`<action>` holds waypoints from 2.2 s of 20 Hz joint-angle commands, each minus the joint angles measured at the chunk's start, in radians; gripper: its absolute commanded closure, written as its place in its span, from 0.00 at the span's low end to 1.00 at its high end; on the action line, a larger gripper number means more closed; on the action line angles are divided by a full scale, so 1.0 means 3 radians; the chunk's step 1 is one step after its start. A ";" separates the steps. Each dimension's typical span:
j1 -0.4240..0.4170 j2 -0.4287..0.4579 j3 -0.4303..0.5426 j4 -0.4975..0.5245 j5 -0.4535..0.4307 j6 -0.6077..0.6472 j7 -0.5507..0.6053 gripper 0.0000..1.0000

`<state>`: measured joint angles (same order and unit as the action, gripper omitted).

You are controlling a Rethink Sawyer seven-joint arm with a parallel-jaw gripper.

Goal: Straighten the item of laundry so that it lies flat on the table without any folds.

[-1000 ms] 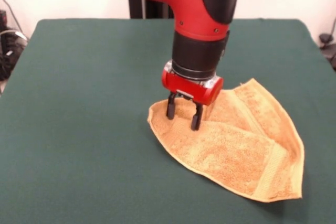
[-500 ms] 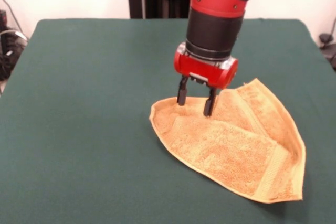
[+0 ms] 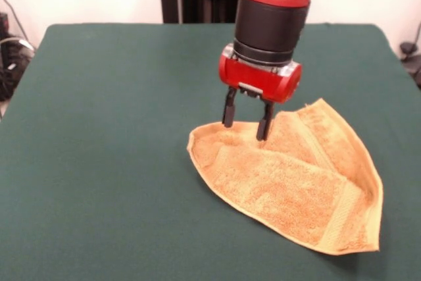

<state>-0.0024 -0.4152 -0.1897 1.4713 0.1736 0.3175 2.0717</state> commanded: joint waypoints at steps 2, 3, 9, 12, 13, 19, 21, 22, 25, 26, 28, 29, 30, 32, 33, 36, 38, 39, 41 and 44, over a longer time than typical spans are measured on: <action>-0.0093 0.0352 0.0353 0.0207 0.0072 0.0008 0.0479 0.00; -0.0084 0.0360 0.0349 0.0220 0.0090 0.0004 0.0512 0.00; 0.0016 0.0368 0.0238 0.0296 0.0169 0.0058 0.0696 0.00; 0.0042 0.0306 0.0199 0.0366 0.0159 0.0126 0.0698 0.00; 0.0062 0.0284 0.0183 0.0401 0.0174 0.0138 0.0731 0.00; 0.0191 0.0200 0.0096 0.0562 0.0280 0.0184 0.0897 0.00; 0.0219 0.0176 0.0065 0.0587 0.0304 0.0216 0.0905 0.00; 0.0228 0.0163 0.0054 0.0601 0.0307 0.0226 0.0894 0.00; 0.0260 0.0139 0.0045 0.0652 0.0338 0.0213 0.0897 0.00; 0.0258 0.0162 0.0052 0.0639 0.0350 0.0188 0.0895 0.00; 0.0247 0.0263 0.0064 0.0573 0.0382 0.0086 0.0902 0.00; 0.0227 0.0314 0.0080 0.0538 0.0379 0.0024 0.0873 0.00; 0.0214 0.0349 0.0086 0.0510 0.0378 -0.0009 0.0850 0.00; 0.0180 0.0402 0.0113 0.0470 0.0380 -0.0062 0.0806 0.00; 0.0172 0.0429 0.0119 0.0448 0.0380 -0.0089 0.0788 0.00; 0.0122 0.0503 0.0156 0.0386 0.0382 -0.0152 0.0733 0.00; 0.0104 0.0553 0.0181 0.0342 0.0393 -0.0194 0.0715 0.00; 0.0103 0.0579 0.0187 0.0320 0.0405 -0.0212 0.0719 0.00; 0.0093 0.0594 0.0189 0.0297 0.0402 -0.0217 0.0692 0.00; 0.0104 0.0596 0.0174 0.0269 0.0415 -0.0176 0.0686 0.00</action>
<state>0.0230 -0.3254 -0.2092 1.5635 0.2441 0.3044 2.0742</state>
